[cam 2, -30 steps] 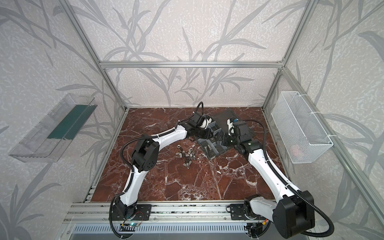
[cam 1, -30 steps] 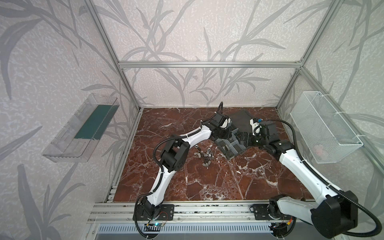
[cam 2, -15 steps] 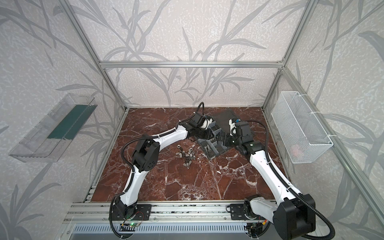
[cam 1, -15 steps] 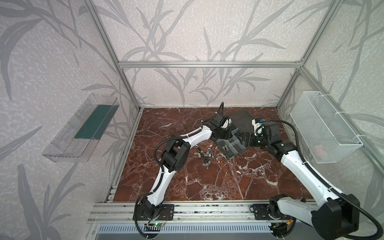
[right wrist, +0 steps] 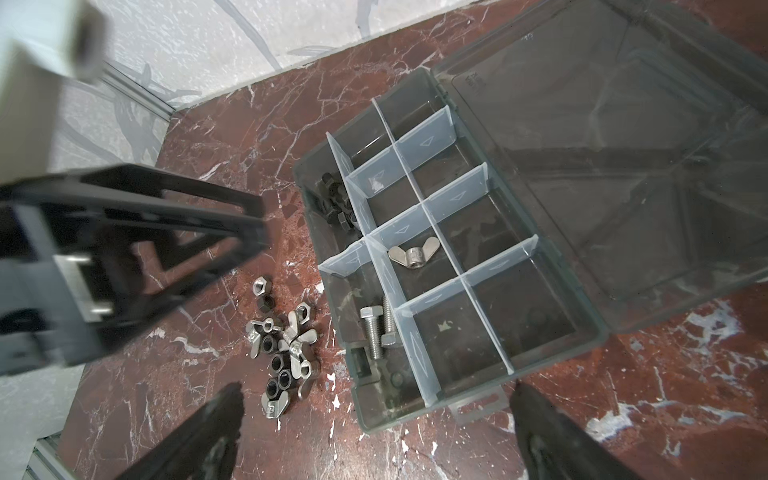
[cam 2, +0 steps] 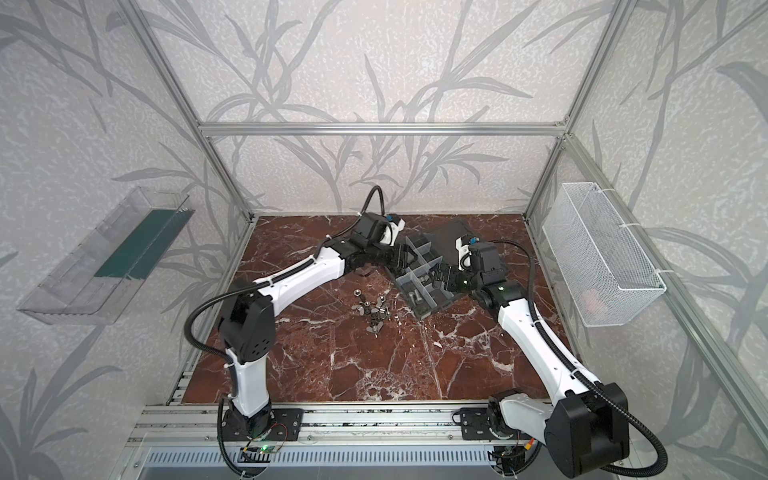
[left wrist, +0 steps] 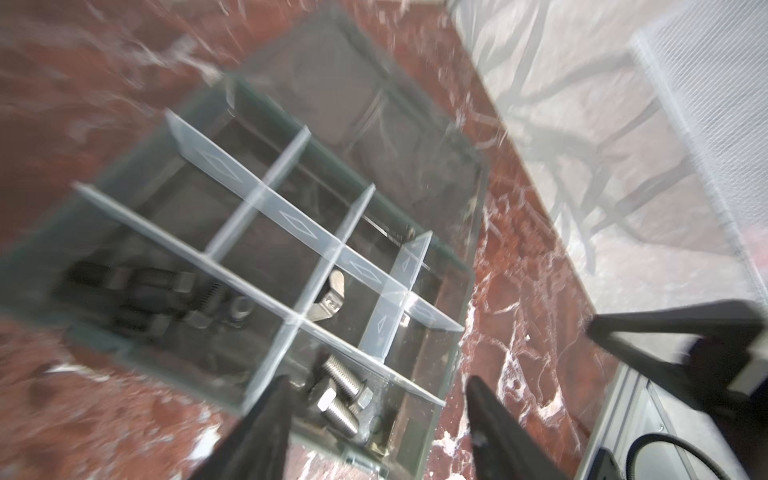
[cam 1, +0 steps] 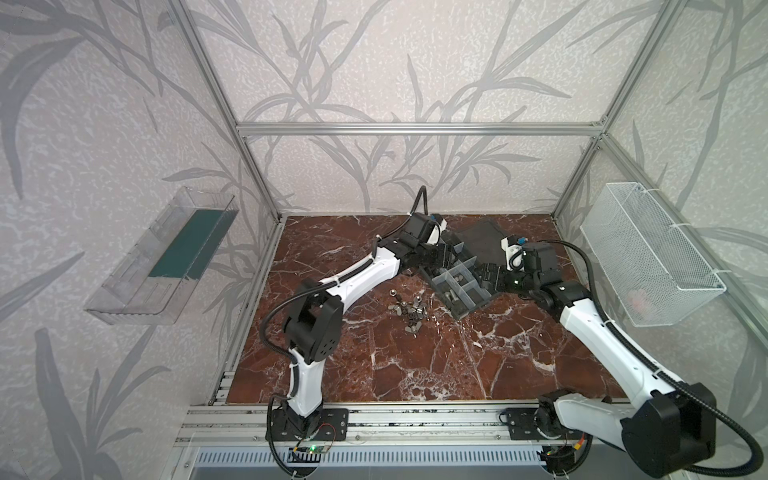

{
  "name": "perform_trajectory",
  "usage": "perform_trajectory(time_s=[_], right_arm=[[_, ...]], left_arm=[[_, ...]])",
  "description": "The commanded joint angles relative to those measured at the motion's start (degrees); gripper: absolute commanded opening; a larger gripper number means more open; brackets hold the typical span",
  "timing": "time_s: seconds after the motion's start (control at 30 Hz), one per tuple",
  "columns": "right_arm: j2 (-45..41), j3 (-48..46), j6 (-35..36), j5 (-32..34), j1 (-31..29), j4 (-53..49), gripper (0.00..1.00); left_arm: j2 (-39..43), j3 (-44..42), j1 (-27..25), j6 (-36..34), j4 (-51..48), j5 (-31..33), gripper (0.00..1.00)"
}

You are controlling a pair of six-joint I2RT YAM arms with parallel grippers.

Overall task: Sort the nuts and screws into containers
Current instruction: 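Open the left gripper to drop the wing nut into an empty compartment, then withdraw the left gripper while the right gripper moves over the pile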

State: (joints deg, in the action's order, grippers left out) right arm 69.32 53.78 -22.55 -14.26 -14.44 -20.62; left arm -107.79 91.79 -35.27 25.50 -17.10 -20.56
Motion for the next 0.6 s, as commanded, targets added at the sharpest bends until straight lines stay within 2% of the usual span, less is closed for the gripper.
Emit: perform_trajectory(time_s=[0.0, 0.13, 0.23, 0.33, 0.57], right_arm=[[1.8, 1.8, -0.4, -0.7, -1.4, 2.2, 0.99], [4.6, 3.8, 1.0, 2.0, -5.2, 2.0, 0.99], [7.1, 5.4, 3.5, 6.6, -9.8, 1.2, 0.99], [10.4, 6.9, 5.9, 10.6, -15.0, 0.2, 0.99], [18.4, 10.8, 8.3, 16.3, -25.7, -3.4, 0.99]], left_arm=[[6.6, -5.5, 2.9, 0.8, 2.5, 1.8, 0.76], [14.5, -13.2, 7.0, 2.8, 3.0, 1.7, 0.88], [19.0, -18.8, 10.0, 4.1, 2.9, 1.2, 0.99], [22.5, -24.1, 12.3, 5.6, 2.2, 1.1, 1.00], [30.1, -38.6, 18.2, 11.0, 8.6, -1.7, 1.00]])
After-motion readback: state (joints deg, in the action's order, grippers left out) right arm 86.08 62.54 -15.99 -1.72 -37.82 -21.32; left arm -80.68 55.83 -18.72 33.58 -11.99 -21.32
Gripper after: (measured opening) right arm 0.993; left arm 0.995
